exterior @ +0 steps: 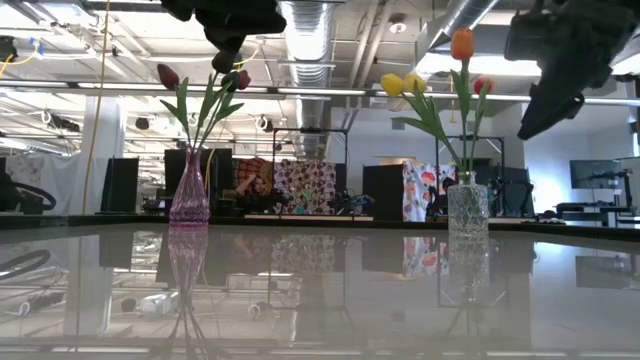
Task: Sort flowers into vase by color
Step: Return to Home Position
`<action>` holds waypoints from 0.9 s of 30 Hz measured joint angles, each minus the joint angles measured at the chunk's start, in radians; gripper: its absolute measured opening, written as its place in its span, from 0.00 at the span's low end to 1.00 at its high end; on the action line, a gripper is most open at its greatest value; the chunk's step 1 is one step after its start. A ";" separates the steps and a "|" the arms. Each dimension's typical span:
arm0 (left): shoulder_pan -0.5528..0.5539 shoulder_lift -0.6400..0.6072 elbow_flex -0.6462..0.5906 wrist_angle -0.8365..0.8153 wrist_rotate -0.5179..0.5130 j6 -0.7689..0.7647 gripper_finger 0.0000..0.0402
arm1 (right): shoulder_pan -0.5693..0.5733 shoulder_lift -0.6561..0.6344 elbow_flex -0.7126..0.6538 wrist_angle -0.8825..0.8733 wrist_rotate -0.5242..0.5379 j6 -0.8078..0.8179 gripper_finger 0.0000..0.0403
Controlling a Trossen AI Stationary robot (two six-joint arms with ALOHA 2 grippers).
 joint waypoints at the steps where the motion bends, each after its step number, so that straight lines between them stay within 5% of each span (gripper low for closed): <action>1: -0.002 0.000 0.000 -0.002 -0.001 0.004 0.27 | 0.032 0.000 -0.024 0.044 0.012 0.005 0.50; 16: -0.041 0.000 -0.030 0.134 -0.055 0.116 0.23 | 0.278 0.018 -0.270 0.673 0.119 -0.070 0.15; 22: 0.006 -0.001 -0.195 0.389 -0.043 0.122 0.16 | 0.269 0.063 -0.389 0.927 0.165 -0.140 0.04; 27: 0.124 -0.042 -0.256 0.421 0.056 0.087 0.12 | 0.181 0.059 -0.402 0.942 0.153 -0.225 0.04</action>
